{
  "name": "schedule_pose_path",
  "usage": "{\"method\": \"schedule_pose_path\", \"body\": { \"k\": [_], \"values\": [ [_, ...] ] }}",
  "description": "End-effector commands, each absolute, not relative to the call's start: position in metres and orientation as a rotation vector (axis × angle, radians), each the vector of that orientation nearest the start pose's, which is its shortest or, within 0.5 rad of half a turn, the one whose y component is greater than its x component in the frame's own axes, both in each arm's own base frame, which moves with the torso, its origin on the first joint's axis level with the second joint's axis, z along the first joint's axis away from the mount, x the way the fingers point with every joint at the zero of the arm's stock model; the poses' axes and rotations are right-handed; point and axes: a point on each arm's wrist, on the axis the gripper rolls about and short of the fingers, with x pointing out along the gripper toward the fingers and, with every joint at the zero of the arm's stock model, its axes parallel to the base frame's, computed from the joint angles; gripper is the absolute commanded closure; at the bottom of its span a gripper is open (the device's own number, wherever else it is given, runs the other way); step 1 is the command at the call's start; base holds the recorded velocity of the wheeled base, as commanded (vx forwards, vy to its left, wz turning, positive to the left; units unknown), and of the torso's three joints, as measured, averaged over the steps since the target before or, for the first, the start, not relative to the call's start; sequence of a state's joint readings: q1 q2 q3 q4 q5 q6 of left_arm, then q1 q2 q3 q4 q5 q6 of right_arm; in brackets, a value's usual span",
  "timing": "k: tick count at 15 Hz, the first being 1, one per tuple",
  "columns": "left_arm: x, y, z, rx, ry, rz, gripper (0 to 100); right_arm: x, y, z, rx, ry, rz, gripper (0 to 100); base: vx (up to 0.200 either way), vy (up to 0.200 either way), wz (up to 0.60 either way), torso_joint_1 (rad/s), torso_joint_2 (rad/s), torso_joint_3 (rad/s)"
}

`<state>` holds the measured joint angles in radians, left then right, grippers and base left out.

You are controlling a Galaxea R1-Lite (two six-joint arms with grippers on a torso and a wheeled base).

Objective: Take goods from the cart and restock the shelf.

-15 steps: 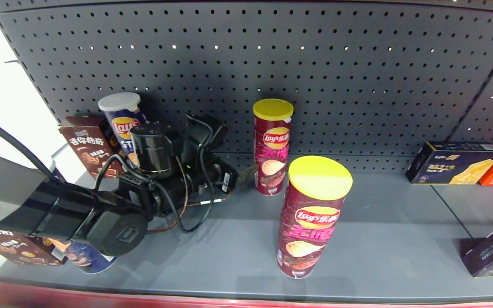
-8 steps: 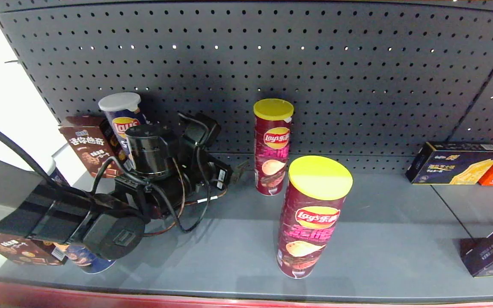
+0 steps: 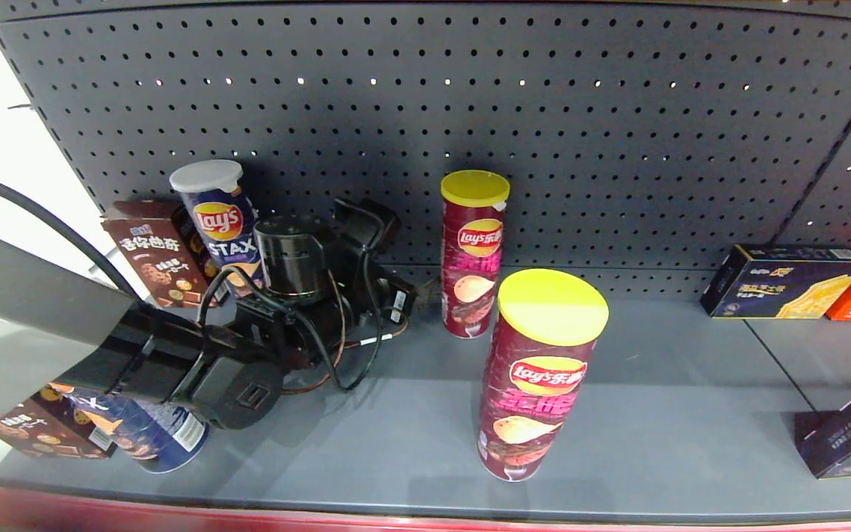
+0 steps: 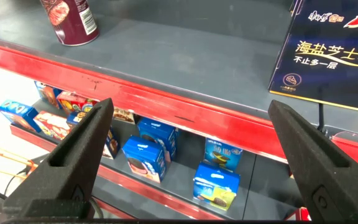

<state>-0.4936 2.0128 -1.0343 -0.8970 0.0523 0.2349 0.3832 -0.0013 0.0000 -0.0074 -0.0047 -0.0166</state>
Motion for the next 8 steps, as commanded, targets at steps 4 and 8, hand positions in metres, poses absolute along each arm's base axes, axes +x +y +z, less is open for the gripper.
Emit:
{"method": "schedule_pose_path", "body": {
  "k": [4,8],
  "values": [
    [0.3451,-0.1963,0.1535,0.257,0.040,-0.477,0,-0.0211,-0.0086,0.0763,-0.015,-0.011,0.379,0,0.000,0.000,0.00,0.000,0.00,0.000],
    [0.3445,-0.1987,0.1562,0.255,0.029,-0.480,0,-0.0211,-0.0086,0.0763,-0.015,-0.011,0.379,0,0.000,0.000,0.00,0.000,0.00,0.000]
  ]
}}
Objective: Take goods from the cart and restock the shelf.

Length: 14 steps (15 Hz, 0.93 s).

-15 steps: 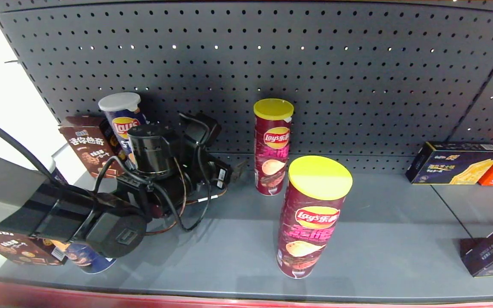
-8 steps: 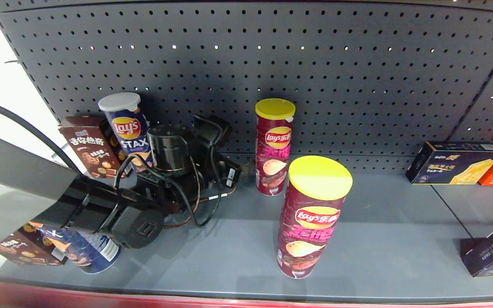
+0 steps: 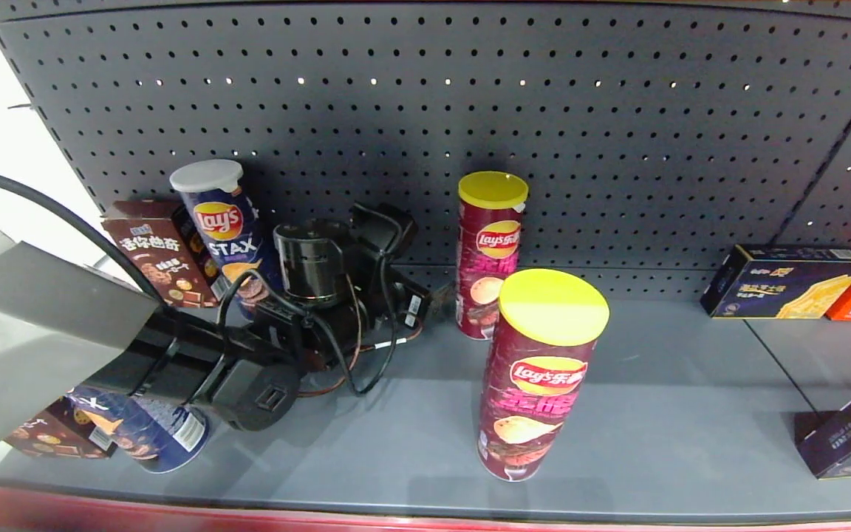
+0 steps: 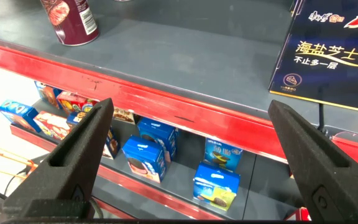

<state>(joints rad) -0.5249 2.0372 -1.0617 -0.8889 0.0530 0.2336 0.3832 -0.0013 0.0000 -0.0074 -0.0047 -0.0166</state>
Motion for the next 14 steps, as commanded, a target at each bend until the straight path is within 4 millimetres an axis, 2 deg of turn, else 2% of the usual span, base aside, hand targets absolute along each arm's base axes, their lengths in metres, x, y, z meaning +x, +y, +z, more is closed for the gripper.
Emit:
{"method": "schedule_pose_path", "body": {
  "k": [1,2,7,10,11,14],
  "values": [
    [0.342,-0.197,0.157,0.254,0.031,-0.479,0,-0.021,-0.009,0.076,-0.015,-0.011,0.379,0,0.000,0.000,0.00,0.000,0.00,0.000],
    [0.339,-0.196,0.159,0.254,0.030,-0.474,0,-0.021,-0.009,0.076,-0.015,-0.011,0.379,0,0.000,0.000,0.00,0.000,0.00,0.000],
    [0.275,-0.167,0.178,0.231,-0.023,-0.492,0,-0.021,-0.009,0.076,-0.015,-0.011,0.379,0,0.000,0.000,0.00,0.000,0.00,0.000],
    [0.244,-0.162,0.187,0.184,-0.075,-0.531,0,-0.021,-0.009,0.076,-0.015,-0.011,0.379,0,0.000,0.000,0.00,0.000,0.00,0.000],
    [0.217,-0.162,0.194,0.126,-0.113,-0.582,0,-0.021,-0.009,0.076,-0.015,-0.009,0.379,0,0.000,0.000,0.00,0.000,0.00,0.000],
    [0.182,-0.149,0.189,0.129,-0.101,-0.623,0,-0.021,-0.009,0.076,-0.015,-0.011,0.379,0,0.000,0.000,0.00,0.000,0.00,0.000]
  ]
}}
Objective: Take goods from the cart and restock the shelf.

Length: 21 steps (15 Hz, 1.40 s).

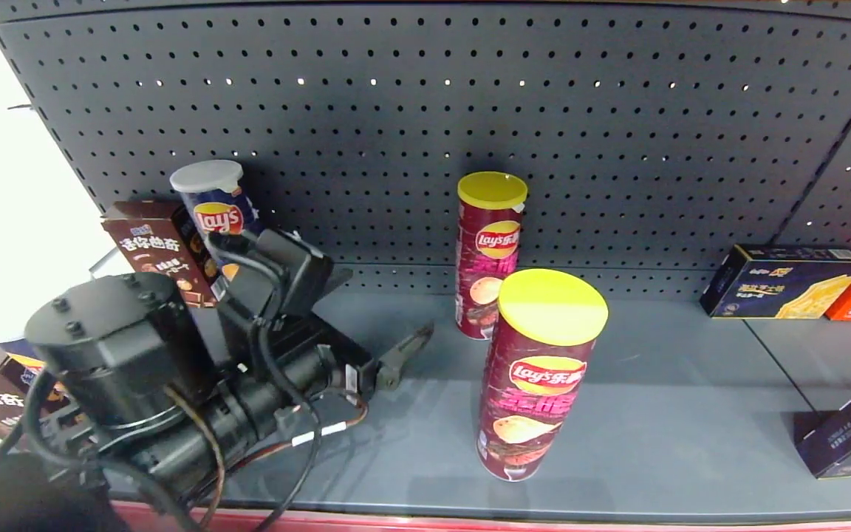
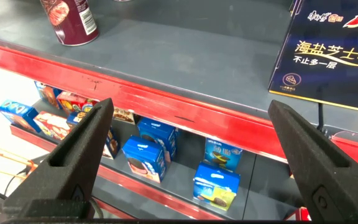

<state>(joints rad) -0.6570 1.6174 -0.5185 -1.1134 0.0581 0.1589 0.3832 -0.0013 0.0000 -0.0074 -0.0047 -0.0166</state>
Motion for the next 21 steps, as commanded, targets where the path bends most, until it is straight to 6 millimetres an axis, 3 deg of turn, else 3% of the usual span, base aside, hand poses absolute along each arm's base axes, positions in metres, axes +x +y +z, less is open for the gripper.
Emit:
{"method": "schedule_pose_path", "body": {
  "k": [1,2,4,7,10,15,17,21],
  "values": [
    [0.165,-0.143,0.187,0.130,-0.101,-0.654,0,-0.021,-0.009,0.076,-0.015,-0.011,0.379,0,0.000,0.000,0.00,0.000,0.00,0.000],
    [0.134,-0.128,0.183,0.124,-0.111,-0.709,0,-0.021,-0.009,0.076,-0.015,-0.011,0.379,0,0.000,0.000,0.00,0.000,0.00,0.000],
    [0.102,-0.106,0.175,0.124,-0.116,-0.748,0,-0.021,-0.009,0.076,-0.015,-0.011,0.379,0,0.000,0.000,0.00,0.000,0.00,0.000],
    [0.071,-0.083,0.160,0.159,-0.041,-0.818,0,-0.021,-0.009,0.076,-0.015,-0.011,0.379,0,0.000,0.000,0.00,0.000,0.00,0.000],
    [0.050,-0.050,0.142,0.167,-0.042,-0.801,0,-0.021,-0.009,0.076,-0.015,-0.011,0.379,0,0.000,0.000,0.00,0.000,0.00,0.000],
    [0.016,-0.014,0.116,0.163,-0.004,-0.708,0,-0.021,-0.009,0.076,-0.015,-0.011,0.379,0,0.000,0.000,0.00,0.000,0.00,0.000],
    [-0.003,-0.008,0.101,0.158,-0.010,-0.663,0,-0.021,-0.009,0.076,-0.015,-0.011,0.379,0,0.000,0.000,0.00,0.000,0.00,0.000],
    [-0.018,-0.009,0.084,0.148,-0.014,-0.399,0,-0.021,-0.009,0.076,-0.015,-0.011,0.379,0,0.000,0.000,0.00,0.000,0.00,0.000]
  ]
}}
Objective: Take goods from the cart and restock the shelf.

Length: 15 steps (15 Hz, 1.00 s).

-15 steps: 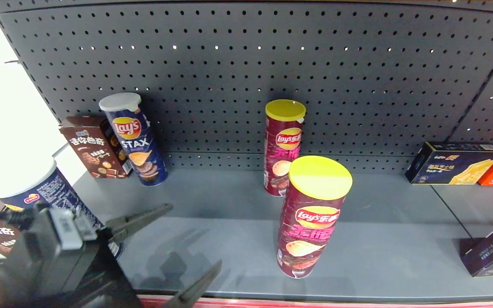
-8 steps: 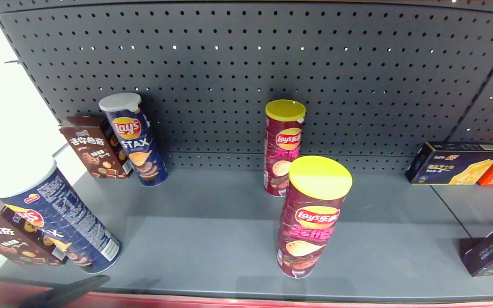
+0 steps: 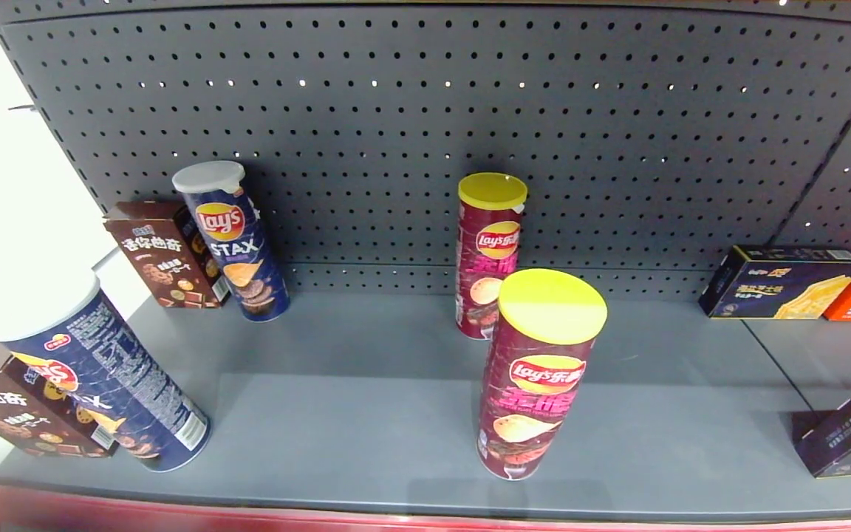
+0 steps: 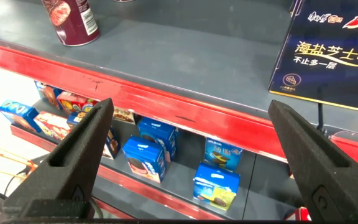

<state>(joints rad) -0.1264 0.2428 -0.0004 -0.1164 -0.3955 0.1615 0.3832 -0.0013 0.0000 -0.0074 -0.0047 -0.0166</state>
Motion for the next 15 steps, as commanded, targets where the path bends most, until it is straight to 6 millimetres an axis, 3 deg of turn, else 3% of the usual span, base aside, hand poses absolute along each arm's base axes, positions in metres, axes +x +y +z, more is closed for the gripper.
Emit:
{"method": "schedule_pose_path", "body": {
  "k": [1,6,11,15],
  "values": [
    [-0.0223,-0.0091,0.0823,0.137,-0.057,-0.387,0,-0.0211,-0.0086,0.0763,-0.015,-0.011,0.379,0,0.000,0.000,0.00,0.000,0.00,0.000],
    [-0.0247,-0.0092,0.0823,0.074,-0.077,-0.404,0,-0.0211,-0.0086,0.0763,-0.015,-0.011,0.379,0,0.000,0.000,0.00,0.000,0.00,0.000],
    [-0.0228,-0.0021,0.0814,0.055,-0.056,-0.080,0,-0.0211,-0.0086,0.0763,-0.015,-0.011,0.379,0,0.000,0.000,0.00,0.000,0.00,0.000],
    [-0.0226,-0.0009,0.0754,0.037,0.004,-0.029,0,-0.0213,-0.0087,0.0770,-0.024,-0.014,0.360,0,0.000,0.000,0.00,0.000,0.00,0.000]
  ]
}}
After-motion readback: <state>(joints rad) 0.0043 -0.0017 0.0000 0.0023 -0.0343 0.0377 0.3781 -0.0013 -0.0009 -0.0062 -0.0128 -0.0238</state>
